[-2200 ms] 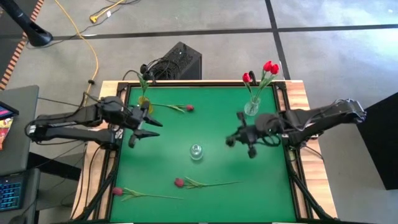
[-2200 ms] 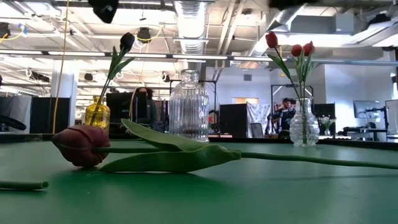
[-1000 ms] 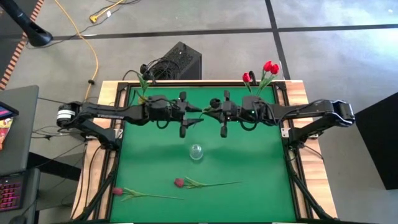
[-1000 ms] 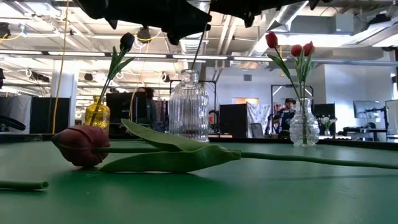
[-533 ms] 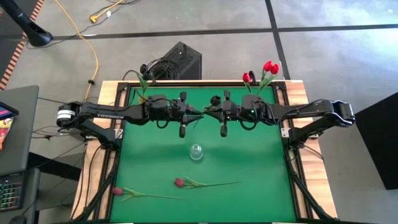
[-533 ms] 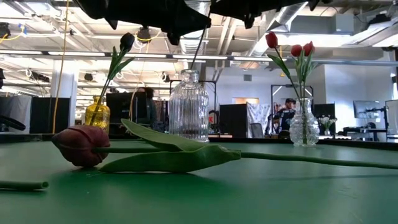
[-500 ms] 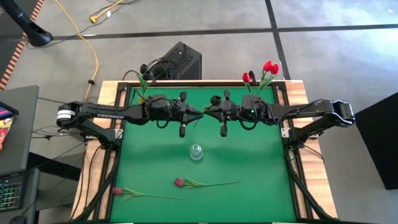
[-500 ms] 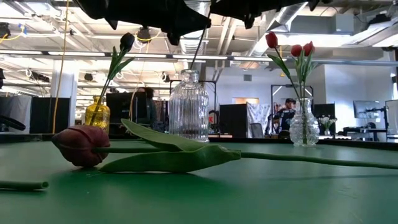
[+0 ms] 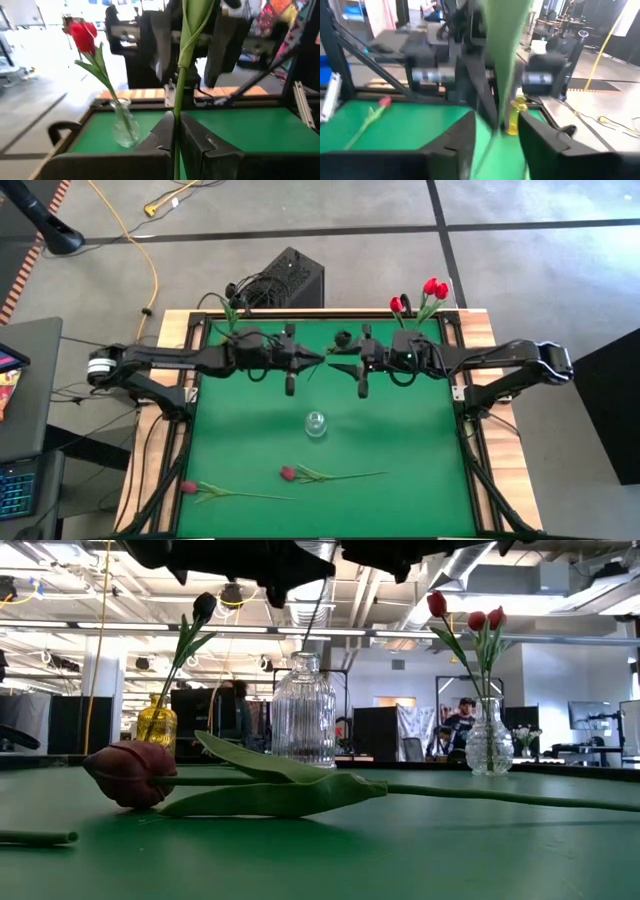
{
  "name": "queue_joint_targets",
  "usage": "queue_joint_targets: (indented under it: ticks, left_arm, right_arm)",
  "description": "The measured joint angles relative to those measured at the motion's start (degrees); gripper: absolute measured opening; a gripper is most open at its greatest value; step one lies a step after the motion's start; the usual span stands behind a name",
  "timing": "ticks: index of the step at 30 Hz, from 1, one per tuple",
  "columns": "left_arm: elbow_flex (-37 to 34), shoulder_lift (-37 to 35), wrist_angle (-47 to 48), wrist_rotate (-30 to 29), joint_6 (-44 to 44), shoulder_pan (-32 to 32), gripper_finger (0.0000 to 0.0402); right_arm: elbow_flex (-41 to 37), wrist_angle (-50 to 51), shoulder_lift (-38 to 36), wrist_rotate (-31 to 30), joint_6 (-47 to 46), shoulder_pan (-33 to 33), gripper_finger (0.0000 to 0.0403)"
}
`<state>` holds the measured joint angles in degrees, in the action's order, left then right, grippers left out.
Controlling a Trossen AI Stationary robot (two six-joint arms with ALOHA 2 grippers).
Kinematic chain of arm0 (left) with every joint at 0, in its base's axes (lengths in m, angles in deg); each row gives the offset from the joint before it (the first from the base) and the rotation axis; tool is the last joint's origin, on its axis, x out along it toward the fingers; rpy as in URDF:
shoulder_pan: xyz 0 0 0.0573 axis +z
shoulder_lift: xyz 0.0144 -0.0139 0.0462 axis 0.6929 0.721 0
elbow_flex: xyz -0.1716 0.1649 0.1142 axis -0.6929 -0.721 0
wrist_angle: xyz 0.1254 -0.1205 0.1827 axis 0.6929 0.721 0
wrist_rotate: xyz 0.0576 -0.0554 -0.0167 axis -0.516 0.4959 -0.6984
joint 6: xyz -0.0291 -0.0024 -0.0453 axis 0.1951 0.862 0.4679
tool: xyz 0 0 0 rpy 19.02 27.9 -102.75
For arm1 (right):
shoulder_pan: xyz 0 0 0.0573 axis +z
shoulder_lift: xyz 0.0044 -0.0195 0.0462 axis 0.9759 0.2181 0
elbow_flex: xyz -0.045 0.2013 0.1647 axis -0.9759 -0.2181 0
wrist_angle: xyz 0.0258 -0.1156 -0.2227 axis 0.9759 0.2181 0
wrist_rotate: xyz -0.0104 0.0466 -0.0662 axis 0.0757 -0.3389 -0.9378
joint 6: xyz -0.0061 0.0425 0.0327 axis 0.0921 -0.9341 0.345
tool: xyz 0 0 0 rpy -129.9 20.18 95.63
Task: Sort flowers into vase by color
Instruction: Put the black tulip into the yellow vase
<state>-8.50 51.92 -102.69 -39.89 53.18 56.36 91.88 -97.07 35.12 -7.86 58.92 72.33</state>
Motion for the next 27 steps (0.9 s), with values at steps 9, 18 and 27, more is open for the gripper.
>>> queue_joint_targets:
  ticks: [9, 18, 27]
  left_arm:
    - [-0.2, -19.2, 19.9, -5.5, -3.3, 5.4, 0.0000]
    - [-7.9, -38.0, 26.7, -21.7, -1.5, 5.7, 0.0000]
    - [-15.5, -49.0, 25.3, -42.7, 1.0, 5.7, 0.0000]
  right_arm:
    - [0.0, 8.9, -2.5, -0.1, 4.0, 0.0, 0.0251]
    - [0.0, 9.7, -1.8, -0.1, 4.7, -1.4, 0.0248]
    - [0.0, 9.5, -1.4, -0.1, 4.6, -2.6, 0.0249]
